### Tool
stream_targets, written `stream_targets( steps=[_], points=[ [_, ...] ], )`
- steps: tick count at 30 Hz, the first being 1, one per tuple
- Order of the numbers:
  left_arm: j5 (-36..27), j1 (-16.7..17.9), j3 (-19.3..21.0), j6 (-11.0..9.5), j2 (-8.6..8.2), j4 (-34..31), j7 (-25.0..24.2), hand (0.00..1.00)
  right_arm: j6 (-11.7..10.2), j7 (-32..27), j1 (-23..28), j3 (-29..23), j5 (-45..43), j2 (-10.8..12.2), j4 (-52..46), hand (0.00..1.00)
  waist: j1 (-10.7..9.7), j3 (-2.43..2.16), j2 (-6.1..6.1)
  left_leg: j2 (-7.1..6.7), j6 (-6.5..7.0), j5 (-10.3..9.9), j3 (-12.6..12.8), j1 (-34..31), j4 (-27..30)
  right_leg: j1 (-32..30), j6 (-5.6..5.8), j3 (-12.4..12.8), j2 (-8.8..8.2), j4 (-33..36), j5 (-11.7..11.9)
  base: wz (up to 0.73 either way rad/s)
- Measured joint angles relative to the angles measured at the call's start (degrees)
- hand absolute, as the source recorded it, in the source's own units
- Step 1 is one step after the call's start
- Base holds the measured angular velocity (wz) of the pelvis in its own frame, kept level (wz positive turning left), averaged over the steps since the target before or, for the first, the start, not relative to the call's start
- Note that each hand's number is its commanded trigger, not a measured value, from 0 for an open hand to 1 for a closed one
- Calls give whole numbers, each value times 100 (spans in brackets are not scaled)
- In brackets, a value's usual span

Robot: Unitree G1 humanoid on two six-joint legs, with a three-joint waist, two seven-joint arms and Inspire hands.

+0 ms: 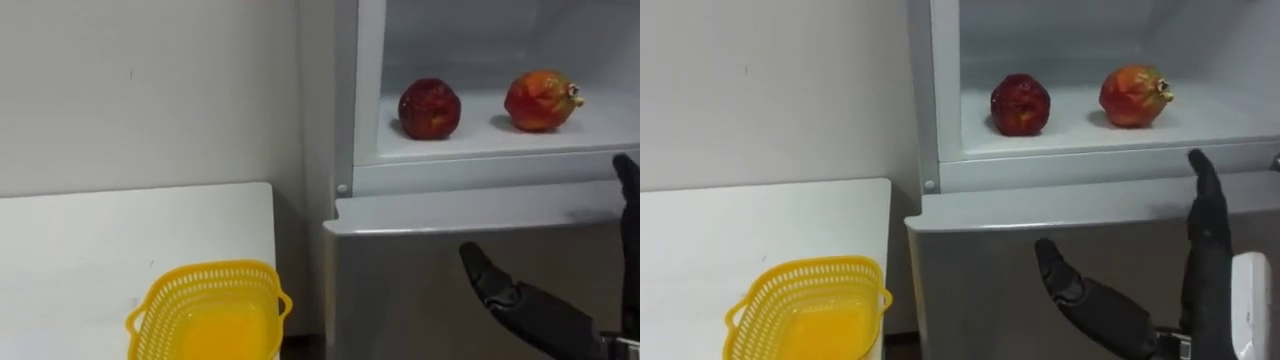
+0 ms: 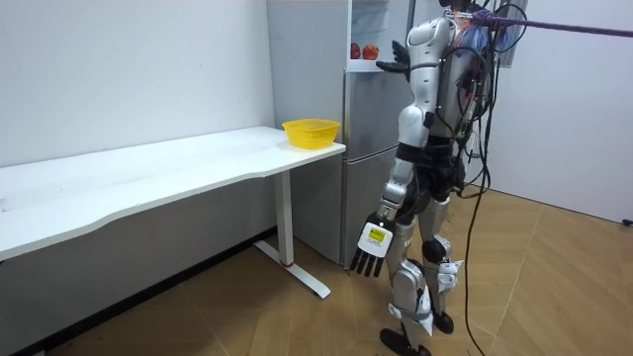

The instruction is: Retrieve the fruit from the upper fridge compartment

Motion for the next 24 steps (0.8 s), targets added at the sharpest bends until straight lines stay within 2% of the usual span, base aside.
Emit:
stream_targets(
  steps=[2,6,11,15,17,19,21,24],
  points=[
    [5,-1,-1,-1,16,4,12,0,-70,-7,-176,22,3,-64,-44,0,15,-14,-18,1,0,0,-16,5,0,11,-1,-19,1,6,1,8],
    [18,5,-2,55,15,16,45,0,-201,-110,-300,55,2,-183,-158,0,27,-7,-3,-1,0,0,-92,74,0,117,1,-130,-8,-7,3,9],
    [119,-2,4,71,14,35,29,0,-201,-171,-360,37,-5,-244,-158,0,52,-3,-1,-1,-1,0,-110,104,-1,179,0,-189,-13,-9,4,0],
    [337,-8,75,74,17,49,-10,0,-202,-172,-446,-67,-31,-284,-157,0,94,1,-31,8,-4,2,-161,103,-40,208,-11,-361,-25,9,12,7],
    [364,-8,128,93,16,44,-5,0,-202,-175,-479,-73,-31,-414,-114,0,155,5,-58,18,-14,8,-164,98,-41,212,-21,-426,-27,10,18,4],
    [512,-12,292,148,43,29,4,0,-195,-174,-660,-112,-35,-638,126,0,157,21,-148,24,-27,25,-218,93,-43,224,-25,-508,-29,12,21,9],
    [550,-18,333,174,63,10,30,0,-181,-177,-814,-157,-61,-762,277,0,173,44,-210,25,-39,39,-239,90,-49,225,-27,-540,-25,12,22,7],
    [564,-33,418,202,80,4,49,0,-103,-170,-1101,-163,-227,-922,361,0,272,44,-284,31,-47,45,-244,85,-51,203,-30,-637,-26,13,23,0]
  ],
)
